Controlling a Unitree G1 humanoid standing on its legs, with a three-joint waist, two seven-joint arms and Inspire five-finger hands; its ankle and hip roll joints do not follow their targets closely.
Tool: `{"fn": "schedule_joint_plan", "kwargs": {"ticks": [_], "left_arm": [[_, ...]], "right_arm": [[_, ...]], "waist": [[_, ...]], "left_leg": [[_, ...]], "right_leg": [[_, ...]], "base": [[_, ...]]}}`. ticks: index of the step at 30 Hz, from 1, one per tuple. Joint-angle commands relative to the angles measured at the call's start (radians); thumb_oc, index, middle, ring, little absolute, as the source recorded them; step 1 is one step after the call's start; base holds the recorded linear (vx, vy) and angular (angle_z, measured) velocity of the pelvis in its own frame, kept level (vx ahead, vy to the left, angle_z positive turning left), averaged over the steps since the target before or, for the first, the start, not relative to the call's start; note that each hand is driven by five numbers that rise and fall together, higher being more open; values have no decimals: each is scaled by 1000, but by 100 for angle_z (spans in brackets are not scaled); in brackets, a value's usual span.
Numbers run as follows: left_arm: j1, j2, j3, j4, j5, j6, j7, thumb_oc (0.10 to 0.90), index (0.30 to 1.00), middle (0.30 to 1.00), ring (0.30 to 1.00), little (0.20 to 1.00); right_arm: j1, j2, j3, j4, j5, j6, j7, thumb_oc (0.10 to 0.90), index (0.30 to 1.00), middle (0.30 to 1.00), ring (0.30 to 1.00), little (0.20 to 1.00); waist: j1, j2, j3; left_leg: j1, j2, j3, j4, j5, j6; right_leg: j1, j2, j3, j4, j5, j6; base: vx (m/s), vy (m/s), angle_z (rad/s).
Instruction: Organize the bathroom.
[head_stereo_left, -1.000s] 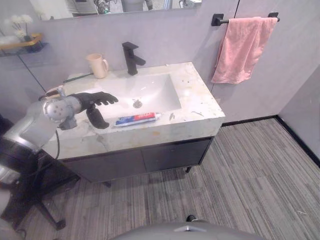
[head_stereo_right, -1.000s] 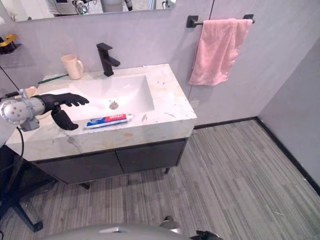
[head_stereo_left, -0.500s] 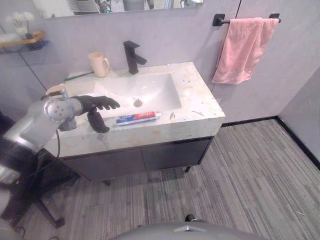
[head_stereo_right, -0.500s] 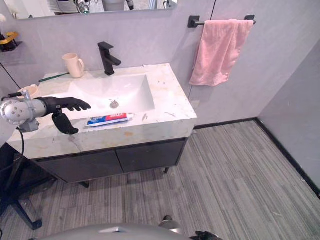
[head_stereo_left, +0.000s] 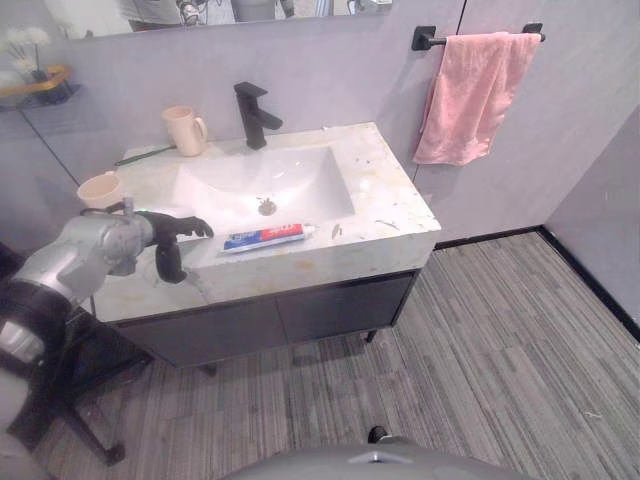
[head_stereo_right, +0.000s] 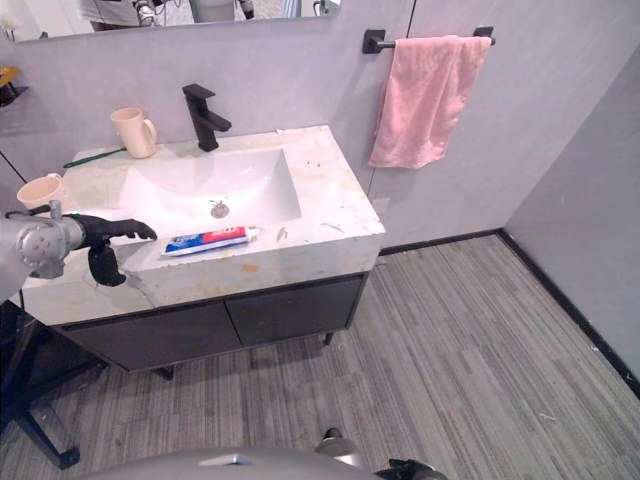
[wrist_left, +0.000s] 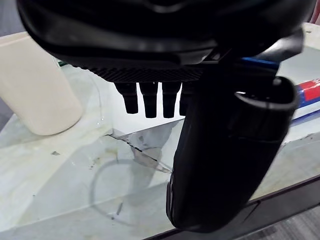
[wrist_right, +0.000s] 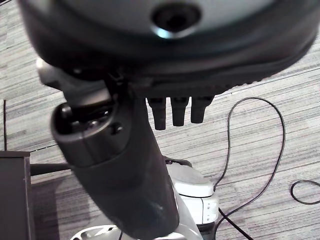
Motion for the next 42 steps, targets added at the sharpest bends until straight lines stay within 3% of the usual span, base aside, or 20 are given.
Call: {"fn": "schedule_joint_plan", "kwargs": {"ticks": [1,5,10,25,35,39,42], "left_arm": [[-220,9,40,100,65,-51,121,800,900,900,900,900],[-152,-39,64,114,90,-75,211,800,900,900,900,900],[-52,-114,106,107,103,-61,362,800,900,900,900,900],[84,-217,179,33,48,-31,519,800,900,900,900,900],[120,-237,230,3,3,-29,609,800,900,900,900,900],[135,-225,276,-27,-8,-39,746,800,900,900,900,900],[146,-205,321,-58,-13,-40,771,800,900,900,900,900]], "right_arm": [[-67,-61,21,6,-27,-4,10,800,900,900,900,900],[-72,-56,28,1,-26,1,12,800,900,900,900,900],[-70,-48,33,-3,-16,4,14,800,900,900,900,900],[-54,-39,21,3,-30,-8,7,800,900,900,900,900],[-52,-30,18,10,-33,-19,12,800,900,900,900,900],[-48,-23,17,16,-27,-23,8,800,900,900,900,900],[-45,-19,14,21,-26,-27,7,800,900,900,900,900]], "waist": [[5,81,30],[6,83,29],[6,77,25],[9,59,23],[13,56,20],[20,53,17],[24,51,14]], "left_leg": [[40,-53,36,6,-153,65],[40,-53,32,7,-154,65],[41,-51,31,5,-158,62],[39,-42,35,5,-155,56],[40,-42,35,7,-158,54],[41,-44,31,6,-160,55],[40,-45,28,5,-160,53]], "right_leg": [[-15,38,49,79,-150,66],[-16,42,56,80,-154,61],[-10,47,60,71,-156,59],[-9,55,65,61,-157,52],[-8,52,68,62,-158,52],[-7,50,67,63,-158,53],[-6,49,66,63,-158,53]], "base": [[0,0,0],[-6,-12,0],[-14,-40,0],[-6,-4,-1],[0,0,0],[0,0,0],[0,0,0]]}}
